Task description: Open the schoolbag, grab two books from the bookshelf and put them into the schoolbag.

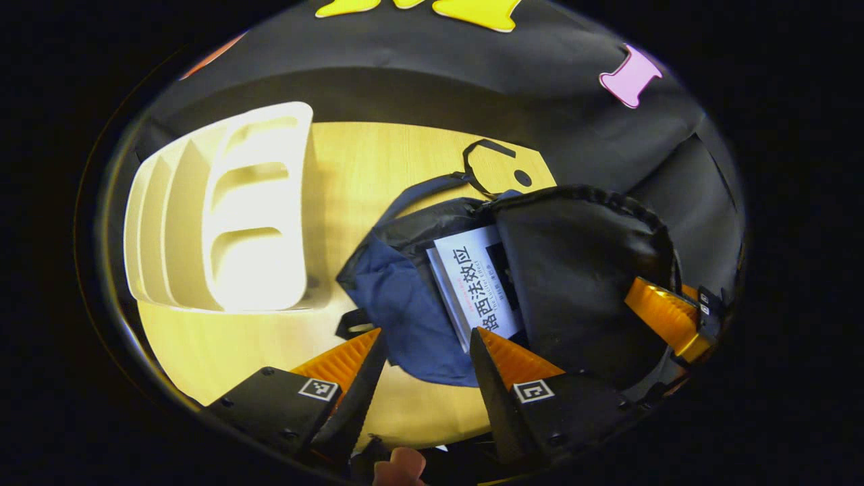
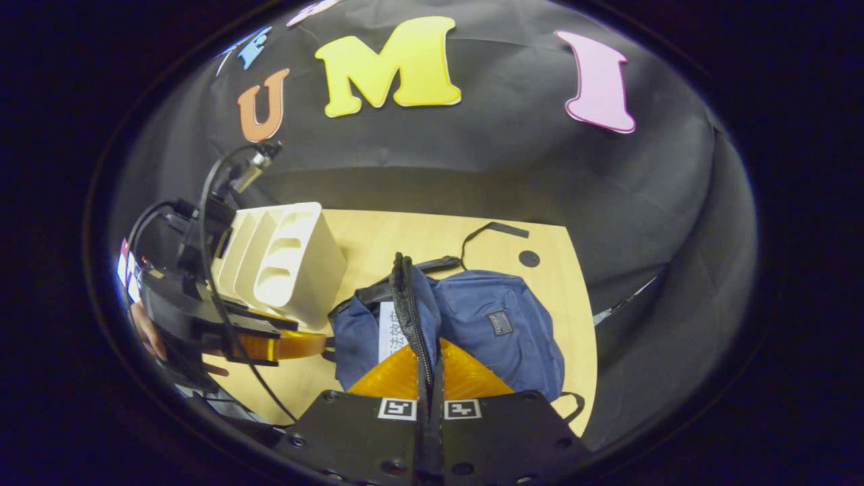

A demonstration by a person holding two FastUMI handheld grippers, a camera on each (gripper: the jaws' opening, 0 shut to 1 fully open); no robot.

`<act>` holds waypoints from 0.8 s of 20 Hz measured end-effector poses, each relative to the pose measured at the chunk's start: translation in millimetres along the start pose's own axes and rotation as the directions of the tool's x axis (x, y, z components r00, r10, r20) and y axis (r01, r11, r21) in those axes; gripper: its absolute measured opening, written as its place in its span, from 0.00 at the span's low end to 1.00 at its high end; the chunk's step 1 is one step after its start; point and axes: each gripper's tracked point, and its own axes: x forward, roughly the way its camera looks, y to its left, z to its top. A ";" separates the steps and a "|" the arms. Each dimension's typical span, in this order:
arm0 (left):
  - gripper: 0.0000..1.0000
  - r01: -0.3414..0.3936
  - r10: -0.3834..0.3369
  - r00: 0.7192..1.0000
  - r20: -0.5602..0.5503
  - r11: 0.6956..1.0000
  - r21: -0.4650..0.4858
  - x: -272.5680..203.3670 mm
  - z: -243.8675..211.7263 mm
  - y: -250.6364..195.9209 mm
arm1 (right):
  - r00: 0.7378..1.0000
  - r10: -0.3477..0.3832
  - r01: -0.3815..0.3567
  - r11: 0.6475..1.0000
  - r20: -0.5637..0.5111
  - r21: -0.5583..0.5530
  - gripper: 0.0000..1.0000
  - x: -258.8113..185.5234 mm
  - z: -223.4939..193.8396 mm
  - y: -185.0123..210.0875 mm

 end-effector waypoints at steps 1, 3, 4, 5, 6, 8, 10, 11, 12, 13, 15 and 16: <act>0.79 -0.014 0.014 1.000 0.005 1.000 0.010 -12.0 -3.9 5.4 | 1.000 0.008 -0.008 1.000 -0.001 -0.006 0.00 3.1 -2.3 9.0; 0.79 -0.018 0.018 1.000 0.012 0.999 0.036 -28.8 -11.3 13.2 | 1.000 0.024 -0.024 0.999 -0.004 -0.024 0.00 8.6 -7.6 26.4; 0.79 -0.026 0.025 1.000 0.019 0.999 0.033 -36.2 -14.1 20.2 | 1.000 0.029 -0.029 0.999 -0.006 -0.032 0.00 13.3 -10.5 34.6; 0.79 -0.044 0.043 0.999 0.029 0.999 0.025 -44.4 -17.1 29.8 | 0.999 0.039 -0.039 0.999 -0.007 -0.032 0.00 19.1 -13.8 43.7; 0.78 -0.066 0.065 0.997 0.045 0.998 0.020 -52.8 -18.5 40.2 | 0.999 0.048 -0.048 0.998 -0.011 -0.029 0.00 24.5 -17.6 51.9; 0.79 -0.104 0.102 0.988 0.117 0.995 0.010 -75.0 -15.0 57.1 | 0.998 0.066 -0.067 0.998 -0.014 -0.023 0.00 36.2 -26.2 69.9; 0.79 -0.114 0.112 0.973 0.200 0.993 -0.003 -93.0 -7.3 64.7 | 0.995 0.094 -0.094 0.995 -0.016 -0.015 0.00 50.4 -36.6 88.9; 0.79 -0.128 0.126 0.961 0.247 0.992 -0.007 -102.0 -2.5 69.9 | 0.994 0.110 -0.111 0.994 -0.023 -0.010 0.00 58.9 -42.5 99.3; 0.79 -0.146 0.142 0.943 0.301 0.989 -0.011 -113.1 3.0 77.5 | 0.992 0.125 -0.126 0.992 -0.030 -0.007 0.00 65.8 -48.6 109.9; 0.79 -0.161 0.157 0.921 0.356 0.987 -0.017 -124.7 10.7 85.1 | 0.991 0.130 -0.130 0.991 -0.032 -0.007 0.00 64.0 -58.0 123.5; 0.79 -0.200 0.189 0.863 0.468 0.979 -0.027 -152.0 26.4 98.5 | 0.991 0.127 -0.128 0.992 -0.039 -0.017 0.01 88.0 -62.8 130.6; 0.79 -0.222 0.207 0.829 0.520 0.974 -0.033 -164.3 32.1 105.1 | 0.991 0.126 -0.127 0.992 -0.048 -0.019 0.01 95.9 -67.9 135.5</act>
